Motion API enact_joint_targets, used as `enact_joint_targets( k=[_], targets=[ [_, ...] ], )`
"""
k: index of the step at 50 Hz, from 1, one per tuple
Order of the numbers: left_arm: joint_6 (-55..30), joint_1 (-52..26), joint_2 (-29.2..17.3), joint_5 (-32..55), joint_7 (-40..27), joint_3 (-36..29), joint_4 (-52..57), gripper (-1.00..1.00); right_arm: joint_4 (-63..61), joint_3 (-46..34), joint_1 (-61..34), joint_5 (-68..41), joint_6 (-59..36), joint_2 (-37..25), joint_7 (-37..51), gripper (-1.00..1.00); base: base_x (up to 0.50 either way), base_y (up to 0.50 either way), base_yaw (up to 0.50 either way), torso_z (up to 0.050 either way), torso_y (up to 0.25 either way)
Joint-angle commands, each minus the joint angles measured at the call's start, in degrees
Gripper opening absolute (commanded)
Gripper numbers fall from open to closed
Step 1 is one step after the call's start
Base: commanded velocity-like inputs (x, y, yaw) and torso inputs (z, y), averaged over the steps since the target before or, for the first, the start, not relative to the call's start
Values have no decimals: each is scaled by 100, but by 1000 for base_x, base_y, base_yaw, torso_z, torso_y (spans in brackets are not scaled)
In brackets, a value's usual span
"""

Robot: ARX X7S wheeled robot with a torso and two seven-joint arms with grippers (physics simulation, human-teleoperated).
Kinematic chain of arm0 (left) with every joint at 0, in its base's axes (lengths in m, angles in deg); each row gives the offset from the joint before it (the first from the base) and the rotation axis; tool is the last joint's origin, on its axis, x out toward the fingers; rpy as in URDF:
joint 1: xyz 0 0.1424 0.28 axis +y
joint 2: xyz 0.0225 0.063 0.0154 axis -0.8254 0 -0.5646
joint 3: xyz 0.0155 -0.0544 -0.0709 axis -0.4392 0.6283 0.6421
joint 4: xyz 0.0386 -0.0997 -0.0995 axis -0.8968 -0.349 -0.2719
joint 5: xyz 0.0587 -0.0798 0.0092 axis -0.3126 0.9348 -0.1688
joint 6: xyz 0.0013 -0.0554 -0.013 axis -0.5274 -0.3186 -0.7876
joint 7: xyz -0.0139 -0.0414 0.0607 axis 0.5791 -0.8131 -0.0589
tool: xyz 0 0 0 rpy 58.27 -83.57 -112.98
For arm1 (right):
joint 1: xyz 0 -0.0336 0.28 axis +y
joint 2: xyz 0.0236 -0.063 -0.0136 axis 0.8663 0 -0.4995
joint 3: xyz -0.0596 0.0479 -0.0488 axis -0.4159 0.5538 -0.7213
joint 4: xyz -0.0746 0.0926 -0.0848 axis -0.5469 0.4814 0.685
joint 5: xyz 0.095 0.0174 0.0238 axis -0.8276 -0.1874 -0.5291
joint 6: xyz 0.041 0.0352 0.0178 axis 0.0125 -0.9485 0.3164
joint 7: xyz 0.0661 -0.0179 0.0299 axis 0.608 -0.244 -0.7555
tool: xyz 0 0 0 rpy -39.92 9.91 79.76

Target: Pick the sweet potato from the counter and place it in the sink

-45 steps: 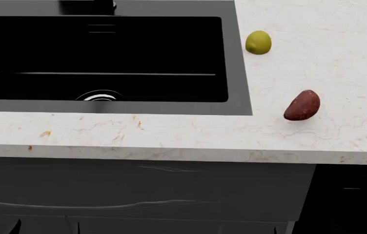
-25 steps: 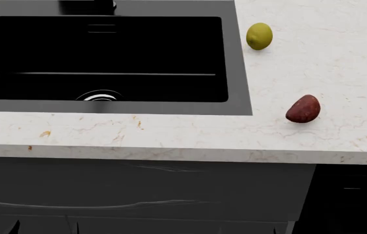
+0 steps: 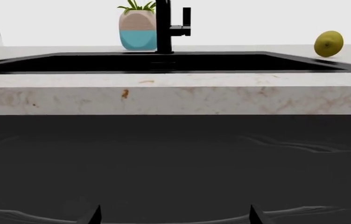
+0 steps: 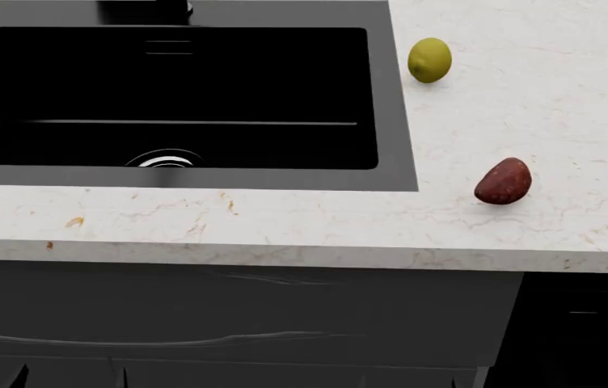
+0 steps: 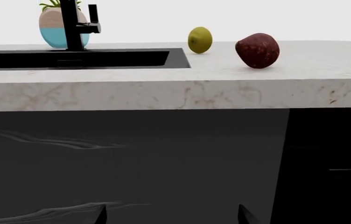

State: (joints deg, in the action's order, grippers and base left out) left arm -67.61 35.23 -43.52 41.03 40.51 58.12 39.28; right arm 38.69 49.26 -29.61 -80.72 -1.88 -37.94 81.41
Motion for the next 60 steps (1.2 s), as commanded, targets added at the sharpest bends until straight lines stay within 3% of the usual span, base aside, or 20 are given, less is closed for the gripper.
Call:
enact_joint_targets(
  k=[1,23,34,43,52,60],
  targets=[
    [-206,18,-87,-6,-177,-97,269,100,-219,-64,47,-140,-55,-91,85,100,0,0,0,0,0],
    [-1042,-436,-480,-148,-301,-171,1084,100,-1762,-75,-31,-96,-1003,-510,401,100,0,0,0,0,0],
    [-2305,-926,-671,-47,-303,-87,1925,100,-2877,93,-325,-203,-2189,-831,533,100,0,0,0,0,0],
    [-3294,-1365,-783,248,-190,43,2409,100,-3790,348,-912,-337,-3704,-1123,699,100,0,0,0,0,0],
    [-3997,-1723,-817,524,-147,172,2693,100,-4278,668,-1391,-624,-4700,-1210,756,100,0,0,0,0,0],
    [-4123,-1824,-883,556,-136,151,2760,100,-4461,873,-1695,-911,-5344,-1256,704,100,0,0,0,0,0]
  ],
)
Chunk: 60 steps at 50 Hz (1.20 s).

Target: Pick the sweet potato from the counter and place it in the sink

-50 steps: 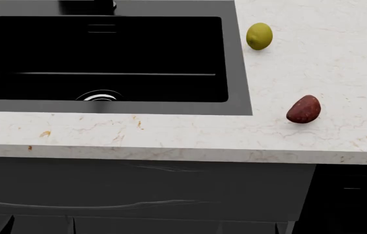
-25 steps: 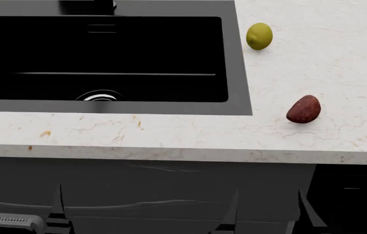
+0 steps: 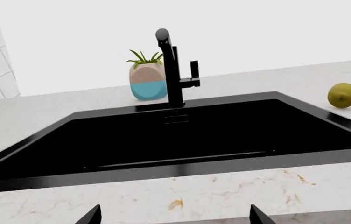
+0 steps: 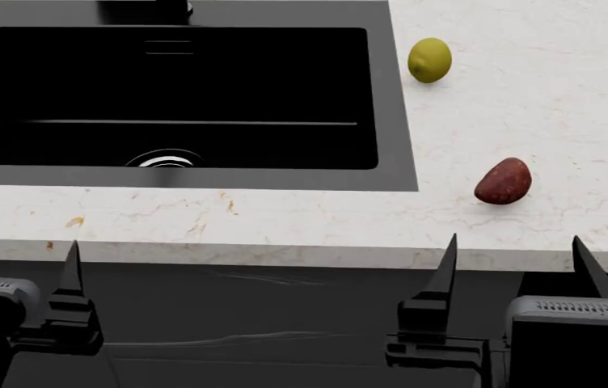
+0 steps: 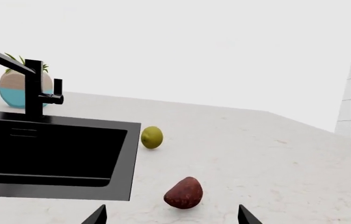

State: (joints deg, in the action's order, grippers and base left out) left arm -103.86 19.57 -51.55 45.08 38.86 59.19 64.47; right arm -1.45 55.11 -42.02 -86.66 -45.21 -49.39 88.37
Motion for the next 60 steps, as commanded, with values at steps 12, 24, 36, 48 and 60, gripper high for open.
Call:
enact_joint_targets(
  k=[12,24,36,48,60],
  targets=[
    [-469,-210,-77,205,2,56,256,100,-545,701,-533,-660,-1261,-16,-51,100,0,0,0,0,0],
    [-440,-157,-109,208,-45,31,311,100,-612,697,-475,-651,-1199,-98,-36,100,66,94,0,0,0],
    [-372,-112,-147,209,-65,-21,286,100,-650,829,-418,-782,-1102,-70,-82,100,341,177,0,0,0],
    [-327,-74,-157,268,-71,-34,269,100,-856,909,-526,-952,-1305,-107,-75,100,409,0,0,0,0],
    [-252,-8,-187,323,-69,-36,276,100,-881,876,-466,-961,-1274,-101,-21,100,412,0,0,0,0]
  ],
)
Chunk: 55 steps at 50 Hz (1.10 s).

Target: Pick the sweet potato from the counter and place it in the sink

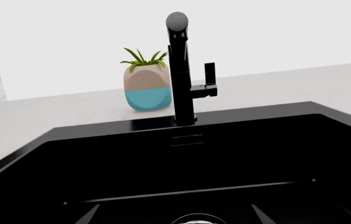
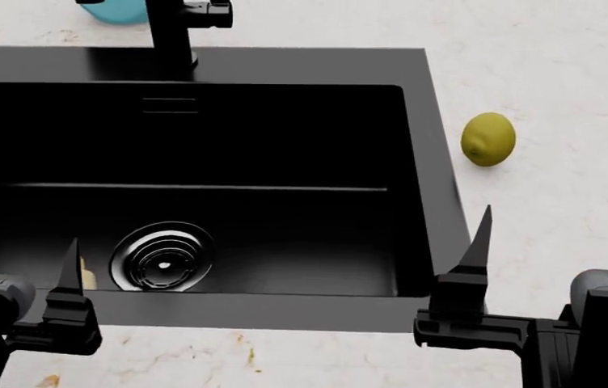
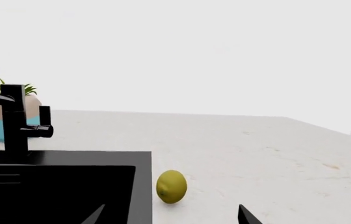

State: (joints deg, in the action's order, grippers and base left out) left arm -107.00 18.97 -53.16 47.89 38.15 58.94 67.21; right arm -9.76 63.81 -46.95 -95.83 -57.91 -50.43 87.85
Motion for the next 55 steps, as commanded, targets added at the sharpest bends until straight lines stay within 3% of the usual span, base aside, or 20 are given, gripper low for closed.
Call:
enact_joint_targets(
  k=[1,17,28,40,46,51,55],
  targets=[
    [67,56,-28,47,-2,-8,0,100,-51,-6,47,-37,16,2,35,100,410,0,0,0,0],
    [89,46,-41,62,-50,-61,-41,100,-46,-47,150,-13,19,-23,130,100,263,0,0,0,1],
    [117,8,-76,70,-58,-96,-123,100,-440,114,-168,0,-1100,-207,565,100,0,0,0,0,0],
    [310,34,-100,25,-51,-193,-321,100,-1162,1087,-465,-537,-2690,-317,705,100,0,0,0,0,0],
    [327,17,-116,21,-66,-207,-364,100,-1158,2061,-735,-2784,-3526,-777,2141,100,0,0,0,0,0],
    [424,52,-126,20,-71,-204,-417,100,-485,2785,-656,-5940,-3502,-1357,4453,100,0,0,0,0,0],
    [455,61,-146,4,-83,-215,-446,100,5,2948,-411,-7600,-3096,-1805,5782,100,0,0,0,0,0]
  ],
)
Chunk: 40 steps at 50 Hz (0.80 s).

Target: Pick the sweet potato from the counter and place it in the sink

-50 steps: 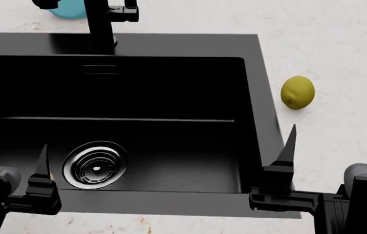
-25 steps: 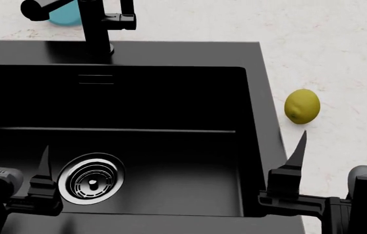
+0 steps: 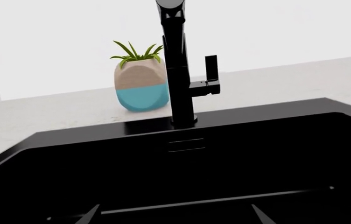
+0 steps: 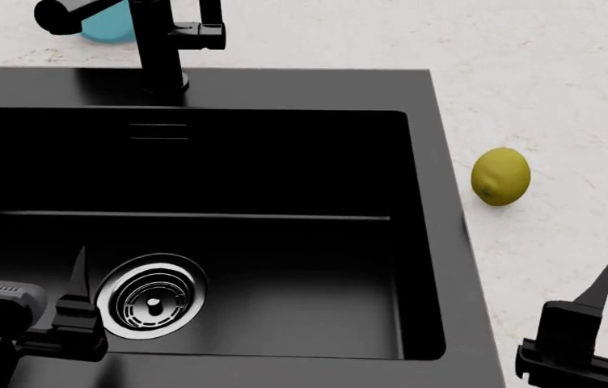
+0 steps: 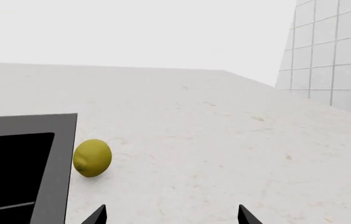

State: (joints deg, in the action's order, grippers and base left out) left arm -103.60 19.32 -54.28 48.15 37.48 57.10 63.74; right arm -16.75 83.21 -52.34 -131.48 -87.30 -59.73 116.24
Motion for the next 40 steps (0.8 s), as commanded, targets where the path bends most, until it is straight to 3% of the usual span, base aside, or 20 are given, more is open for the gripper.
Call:
enact_joint_targets(
  k=[1,10,19,40],
  targets=[
    [118,25,-34,-19,-17,-31,-106,100,813,1028,220,-4361,19,-938,3138,100,0,0,0,0,0],
    [144,34,-45,19,-18,-40,-102,100,1027,1028,635,-5181,558,-1227,3676,100,0,0,0,0,0],
    [161,44,-49,52,-17,-70,-123,100,1174,1081,914,-5234,677,-1167,3624,100,0,0,0,0,0],
    [235,115,-75,80,-30,-162,-192,100,1596,958,998,-3862,397,-635,2353,100,0,0,0,0,0]
  ],
)
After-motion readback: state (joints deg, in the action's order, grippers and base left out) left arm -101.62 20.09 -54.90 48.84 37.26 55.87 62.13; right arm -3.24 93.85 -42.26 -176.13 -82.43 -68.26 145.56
